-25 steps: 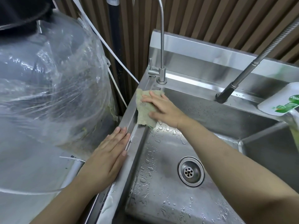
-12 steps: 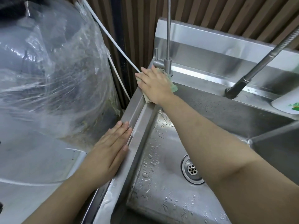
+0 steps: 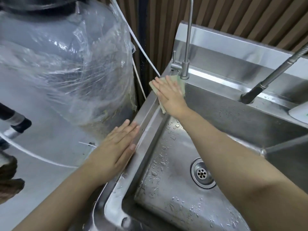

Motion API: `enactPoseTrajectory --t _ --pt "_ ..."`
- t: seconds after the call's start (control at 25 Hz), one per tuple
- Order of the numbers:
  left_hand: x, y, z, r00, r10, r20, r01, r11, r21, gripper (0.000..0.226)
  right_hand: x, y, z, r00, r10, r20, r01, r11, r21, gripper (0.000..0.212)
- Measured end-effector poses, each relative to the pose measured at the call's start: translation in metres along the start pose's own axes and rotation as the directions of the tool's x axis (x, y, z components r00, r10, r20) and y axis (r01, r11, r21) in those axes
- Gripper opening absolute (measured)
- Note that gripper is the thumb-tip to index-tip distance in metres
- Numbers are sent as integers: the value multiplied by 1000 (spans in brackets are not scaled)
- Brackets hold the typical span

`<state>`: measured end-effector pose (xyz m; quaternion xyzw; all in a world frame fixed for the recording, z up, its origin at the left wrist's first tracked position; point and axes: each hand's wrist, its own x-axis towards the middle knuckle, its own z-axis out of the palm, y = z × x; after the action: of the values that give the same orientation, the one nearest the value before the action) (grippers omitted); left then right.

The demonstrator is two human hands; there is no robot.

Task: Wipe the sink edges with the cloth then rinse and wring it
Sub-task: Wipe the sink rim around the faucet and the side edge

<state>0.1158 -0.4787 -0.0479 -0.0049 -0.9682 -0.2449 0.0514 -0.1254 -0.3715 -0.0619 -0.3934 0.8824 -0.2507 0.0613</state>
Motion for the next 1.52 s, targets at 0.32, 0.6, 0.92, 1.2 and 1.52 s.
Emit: enactPoseTrajectory --t 0.32,0.6,0.92,1.2,1.52 --pt "-85 18 3 998 -18 56 13 997 81 50 -55 -9 13 886 -440 146 439 898 40 44" --pt "-99 21 10 998 -45 40 42 996 83 50 -113 -61 43 838 -531 125 532 846 26 52" --pt "-116 29 -2 997 -84 -1 83 996 -45 50 -96 -69 38 975 -217 56 219 975 -33 61" --pt "-186 36 -2 1000 -20 -20 20 1000 -7 48 -132 -88 31 898 -372 236 392 919 -40 44" --pt "-199 23 11 1000 23 -19 -23 999 33 51 -183 -133 47 887 -367 281 374 927 31 48"
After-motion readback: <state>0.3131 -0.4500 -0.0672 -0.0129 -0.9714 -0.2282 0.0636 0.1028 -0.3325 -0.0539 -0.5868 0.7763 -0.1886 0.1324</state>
